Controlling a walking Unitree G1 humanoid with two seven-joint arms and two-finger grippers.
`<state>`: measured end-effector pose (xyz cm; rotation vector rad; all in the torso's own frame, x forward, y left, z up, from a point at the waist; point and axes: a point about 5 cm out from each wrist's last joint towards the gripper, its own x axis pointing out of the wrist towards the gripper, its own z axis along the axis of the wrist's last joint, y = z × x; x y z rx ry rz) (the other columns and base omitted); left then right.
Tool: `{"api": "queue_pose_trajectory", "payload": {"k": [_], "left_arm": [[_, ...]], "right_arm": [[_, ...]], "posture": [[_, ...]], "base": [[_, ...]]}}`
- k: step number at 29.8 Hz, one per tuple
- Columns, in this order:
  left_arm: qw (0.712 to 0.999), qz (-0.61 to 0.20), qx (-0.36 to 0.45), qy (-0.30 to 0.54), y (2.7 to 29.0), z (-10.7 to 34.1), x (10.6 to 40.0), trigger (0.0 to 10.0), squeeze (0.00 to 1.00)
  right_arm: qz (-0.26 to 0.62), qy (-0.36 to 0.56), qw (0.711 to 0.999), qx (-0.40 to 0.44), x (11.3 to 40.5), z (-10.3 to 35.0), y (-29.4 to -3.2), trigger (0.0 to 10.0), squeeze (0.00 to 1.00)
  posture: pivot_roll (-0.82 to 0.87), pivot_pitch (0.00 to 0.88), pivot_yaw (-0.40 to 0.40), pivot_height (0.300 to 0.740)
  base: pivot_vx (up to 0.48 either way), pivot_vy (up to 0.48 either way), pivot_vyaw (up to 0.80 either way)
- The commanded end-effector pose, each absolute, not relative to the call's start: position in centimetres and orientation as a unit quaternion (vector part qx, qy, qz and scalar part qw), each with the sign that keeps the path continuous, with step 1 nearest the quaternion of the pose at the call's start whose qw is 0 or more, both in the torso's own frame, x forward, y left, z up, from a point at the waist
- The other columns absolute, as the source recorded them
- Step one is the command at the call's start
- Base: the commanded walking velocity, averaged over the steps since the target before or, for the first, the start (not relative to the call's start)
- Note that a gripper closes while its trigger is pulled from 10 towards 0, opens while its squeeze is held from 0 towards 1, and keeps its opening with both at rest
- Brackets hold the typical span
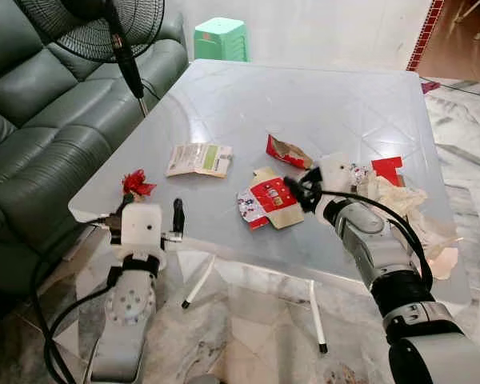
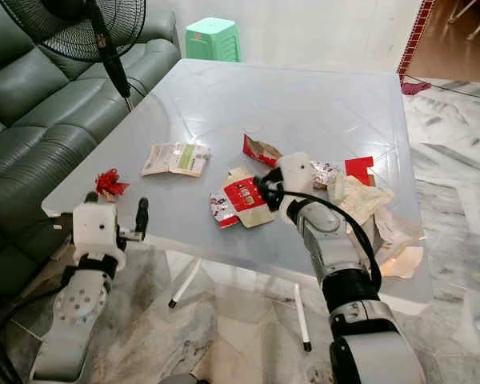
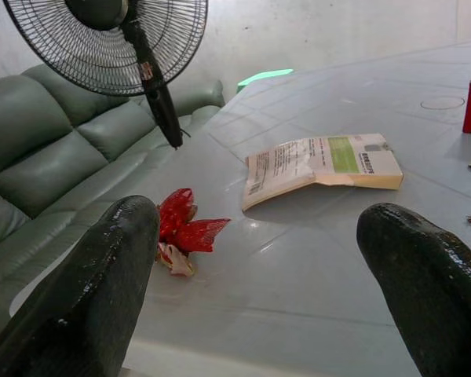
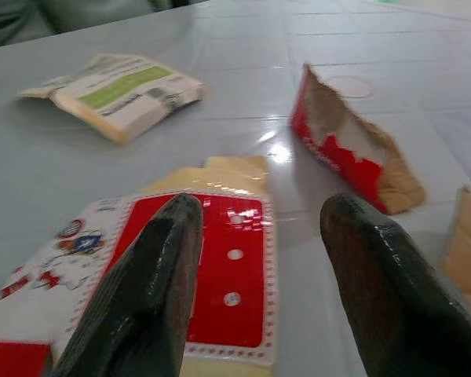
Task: Picking trash to rubbish bin
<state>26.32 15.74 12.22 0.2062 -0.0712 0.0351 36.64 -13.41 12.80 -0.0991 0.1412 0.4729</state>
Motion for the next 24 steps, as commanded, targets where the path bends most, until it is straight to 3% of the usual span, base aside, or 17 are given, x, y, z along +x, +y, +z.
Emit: {"api": "queue_pose_trajectory", "payload": {"k": [1,11,18,24], "left_arm": [[0.993,0.016,0.105,-0.045,15.7,12.8,26.2,10.0,0.00],[0.994,0.006,0.102,-0.049,15.2,13.1,26.4,10.0,0.00],[0.994,0.005,0.100,-0.050,15.2,13.2,26.4,10.0,0.00],[0.994,0.000,0.098,-0.051,14.8,13.3,26.6,10.0,0.00]], "right_arm": [[0.259,0.062,0.963,-0.052,36.9,13.9,-13.5,10.0,0.00],[0.379,0.078,0.918,-0.088,35.0,14.2,-14.6,10.0,0.00],[0.388,0.095,0.909,-0.122,33.8,12.5,-14.9,10.0,0.00],[0.385,0.086,0.907,-0.148,32.0,10.5,-13.7,10.0,0.00]], "posture": [[0.09,0.036,0.001,0.740],[0.08,0.040,0.001,0.740],[0.08,0.040,0.002,0.740],[0.08,0.040,0.004,0.740]], "base": [[0.000,0.000,0.00],[0.000,0.000,0.00],[0.000,0.000,0.00],[0.000,0.000,0.00]]}}
